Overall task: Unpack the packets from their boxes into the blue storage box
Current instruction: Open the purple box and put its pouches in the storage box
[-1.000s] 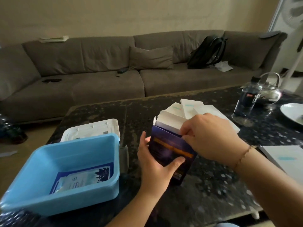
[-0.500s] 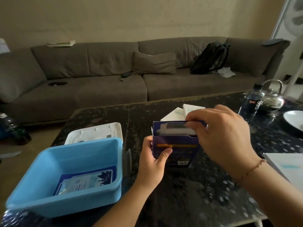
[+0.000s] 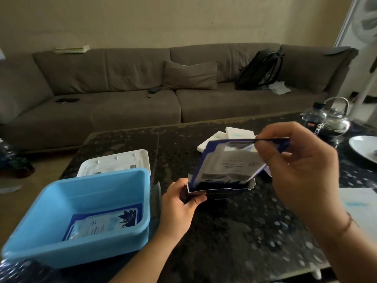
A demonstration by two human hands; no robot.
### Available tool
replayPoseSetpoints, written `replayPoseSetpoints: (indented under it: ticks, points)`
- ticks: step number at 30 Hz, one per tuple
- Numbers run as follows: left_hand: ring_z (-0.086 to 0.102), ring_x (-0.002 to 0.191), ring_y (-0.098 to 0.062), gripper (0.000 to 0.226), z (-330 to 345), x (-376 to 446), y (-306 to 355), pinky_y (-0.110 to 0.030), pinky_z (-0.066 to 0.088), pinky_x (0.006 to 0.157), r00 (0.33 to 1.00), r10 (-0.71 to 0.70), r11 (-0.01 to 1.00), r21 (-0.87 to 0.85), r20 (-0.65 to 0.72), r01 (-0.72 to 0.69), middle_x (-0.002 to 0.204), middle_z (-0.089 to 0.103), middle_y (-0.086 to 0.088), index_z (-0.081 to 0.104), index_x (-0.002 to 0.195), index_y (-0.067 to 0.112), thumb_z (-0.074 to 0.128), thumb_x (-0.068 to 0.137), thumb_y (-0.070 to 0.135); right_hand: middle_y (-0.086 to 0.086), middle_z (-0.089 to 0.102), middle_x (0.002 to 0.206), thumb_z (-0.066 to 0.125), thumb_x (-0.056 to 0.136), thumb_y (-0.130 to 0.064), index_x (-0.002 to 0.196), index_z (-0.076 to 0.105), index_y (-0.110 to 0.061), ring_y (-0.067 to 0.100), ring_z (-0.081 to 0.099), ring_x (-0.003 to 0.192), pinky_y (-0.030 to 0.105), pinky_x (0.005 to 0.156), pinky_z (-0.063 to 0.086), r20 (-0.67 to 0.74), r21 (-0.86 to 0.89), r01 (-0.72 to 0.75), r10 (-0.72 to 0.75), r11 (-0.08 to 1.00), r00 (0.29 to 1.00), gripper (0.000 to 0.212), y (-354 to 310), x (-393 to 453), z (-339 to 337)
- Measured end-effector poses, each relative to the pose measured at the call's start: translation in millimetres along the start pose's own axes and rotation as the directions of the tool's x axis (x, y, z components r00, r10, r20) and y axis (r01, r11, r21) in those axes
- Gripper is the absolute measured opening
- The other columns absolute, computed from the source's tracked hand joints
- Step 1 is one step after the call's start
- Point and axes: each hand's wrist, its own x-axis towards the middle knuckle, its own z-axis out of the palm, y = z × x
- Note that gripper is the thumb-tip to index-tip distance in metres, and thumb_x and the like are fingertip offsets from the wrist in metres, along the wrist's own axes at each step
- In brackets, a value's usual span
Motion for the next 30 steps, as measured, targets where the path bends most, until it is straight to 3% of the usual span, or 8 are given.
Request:
replayPoseSetpoints:
  ticks: [3,8,11,14,16,21,27,30]
  points:
    - [0.067,0.1,0.002,0.038,2,-10,5,-0.012,0.051,0.086,0.999,0.027,0.995,-0.1,0.04,-0.023,0.102,0.071,0.025,0.064,0.1,0.032,0.082,0.075,0.01,-0.014,0.067,0.089,0.071,0.084,-0.005,0.088,0.064,-0.031,0.013,0.067,0.08,0.018,0.066,0.055,-0.073,-0.022,0.004,-0.006,1.0,0.997,0.027,-6,8,-8]
    - [0.063,0.088,0.001,0.025,-11,-34,-3,-0.01,0.048,0.081,0.949,-0.14,0.986,0.126,0.282,0.108,0.09,0.066,0.012,0.059,0.089,0.036,0.061,0.08,0.059,-0.011,0.07,0.087,0.071,0.086,-0.024,0.085,0.065,-0.039,0.012,0.07,0.076,0.021,0.06,0.057,-0.073,0.054,-0.123,0.126,0.991,0.989,0.017,-10,15,-20]
    - [0.061,0.078,0.005,0.013,-19,-44,3,-0.008,0.046,0.078,0.875,-0.278,0.956,0.199,0.397,0.213,0.084,0.058,0.016,0.057,0.088,0.026,0.054,0.1,0.021,-0.008,0.07,0.085,0.07,0.084,-0.017,0.083,0.068,-0.031,0.007,0.069,0.075,0.019,0.058,0.057,0.033,0.017,-0.245,0.245,0.969,0.969,0.014,-2,12,-15]
    - [0.066,0.095,-0.013,0.026,-26,-53,-6,-0.031,0.054,0.089,0.881,-0.301,0.953,0.141,0.364,0.267,0.1,0.068,-0.001,0.065,0.103,0.02,0.046,0.102,0.004,-0.009,0.072,0.083,0.072,0.083,-0.016,0.081,0.069,-0.031,0.008,0.07,0.075,0.023,0.058,0.058,0.072,0.029,-0.354,0.352,0.935,0.933,0.015,11,4,-6]
    - [0.059,0.118,-0.015,0.029,-30,-54,-15,-0.037,0.047,0.105,0.873,-0.25,0.964,0.194,0.418,0.182,0.123,0.065,0.006,0.067,0.113,0.031,0.045,0.102,0.016,-0.008,0.072,0.083,0.072,0.084,-0.016,0.08,0.069,-0.031,0.012,0.07,0.079,0.031,0.063,0.06,0.08,0.036,-0.416,0.412,0.909,0.908,0.016,19,1,-2]
    - [0.029,0.133,0.013,0.049,-34,-56,-15,-0.014,0.026,0.115,0.808,-0.14,0.923,0.372,0.572,-0.103,0.145,0.037,0.028,0.047,0.144,0.034,0.053,0.1,0.014,-0.007,0.071,0.09,0.071,0.084,-0.016,0.084,0.07,-0.027,0.015,0.069,0.085,0.042,0.072,0.061,0.106,-0.023,-0.474,0.474,0.88,0.874,0.012,26,-3,5]
    - [0.056,0.121,0.004,0.044,-59,-57,40,-0.027,0.049,0.103,0.867,-0.218,0.976,0.079,0.448,0.204,0.125,0.065,0.021,0.057,0.128,0.039,0.044,0.103,0.007,-0.009,0.07,0.09,0.071,0.084,-0.017,0.082,0.069,-0.03,0.013,0.069,0.083,0.035,0.068,0.06,0.164,-0.089,-0.463,0.471,0.882,0.867,0.013,15,3,7]
    - [0.066,0.111,-0.011,0.027,-80,-36,89,-0.033,0.053,0.097,0.843,-0.289,0.837,-0.307,0.454,0.453,0.115,0.073,0.007,0.07,0.109,0.033,0.044,0.101,0.032,-0.011,0.069,0.088,0.071,0.084,-0.019,0.083,0.068,-0.031,0.007,0.069,0.076,0.022,0.058,0.058,0.223,-0.102,-0.439,0.45,0.893,0.865,0.012,7,9,12]
